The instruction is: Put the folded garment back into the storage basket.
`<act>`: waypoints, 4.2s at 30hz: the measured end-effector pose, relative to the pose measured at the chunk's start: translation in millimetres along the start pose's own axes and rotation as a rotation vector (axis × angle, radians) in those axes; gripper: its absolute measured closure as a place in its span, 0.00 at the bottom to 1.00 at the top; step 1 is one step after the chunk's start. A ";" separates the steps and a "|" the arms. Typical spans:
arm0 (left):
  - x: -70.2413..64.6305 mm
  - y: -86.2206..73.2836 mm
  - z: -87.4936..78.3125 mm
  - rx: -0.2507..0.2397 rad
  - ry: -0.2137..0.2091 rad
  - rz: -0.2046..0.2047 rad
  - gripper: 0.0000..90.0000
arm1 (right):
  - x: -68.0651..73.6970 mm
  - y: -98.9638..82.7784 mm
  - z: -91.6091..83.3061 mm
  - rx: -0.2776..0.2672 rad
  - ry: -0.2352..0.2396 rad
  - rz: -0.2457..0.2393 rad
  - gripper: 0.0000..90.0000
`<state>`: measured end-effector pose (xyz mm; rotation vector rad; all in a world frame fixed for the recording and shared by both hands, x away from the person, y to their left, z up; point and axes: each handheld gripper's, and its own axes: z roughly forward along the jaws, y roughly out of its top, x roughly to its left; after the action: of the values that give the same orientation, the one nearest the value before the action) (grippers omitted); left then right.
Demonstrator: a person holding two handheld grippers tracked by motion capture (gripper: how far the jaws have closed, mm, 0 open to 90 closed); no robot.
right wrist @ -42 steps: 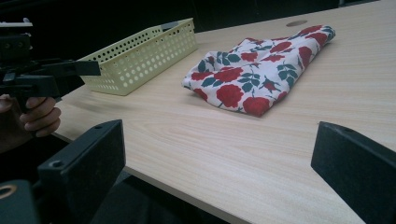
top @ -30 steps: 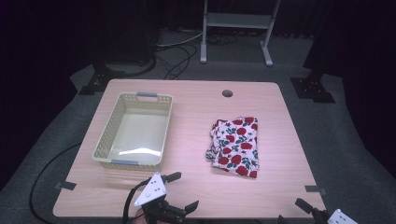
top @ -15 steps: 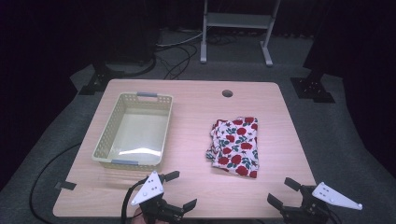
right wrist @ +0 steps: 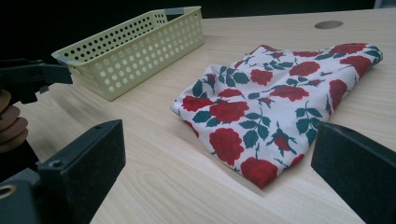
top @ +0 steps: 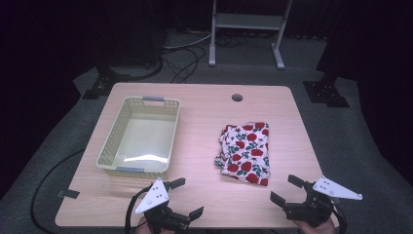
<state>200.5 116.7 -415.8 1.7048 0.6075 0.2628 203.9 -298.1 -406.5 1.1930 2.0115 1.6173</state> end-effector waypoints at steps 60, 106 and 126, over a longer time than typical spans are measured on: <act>2.3 -0.8 -1.0 0.007 0.006 0.002 0.00 | -38.8 55.7 106.2 0.190 0.006 -0.017 0.03; -3.7 0.0 -0.1 0.002 -0.011 0.009 0.00 | -56.7 82.4 171.6 0.496 -0.104 0.027 0.08; -3.3 -0.8 1.9 0.008 -0.013 0.006 0.00 | -47.3 59.2 186.7 0.565 -0.219 -0.153 0.41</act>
<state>198.5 113.4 -416.5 1.7148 0.5948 0.2540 383.2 -208.1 -425.2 1.2797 2.4136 0.8217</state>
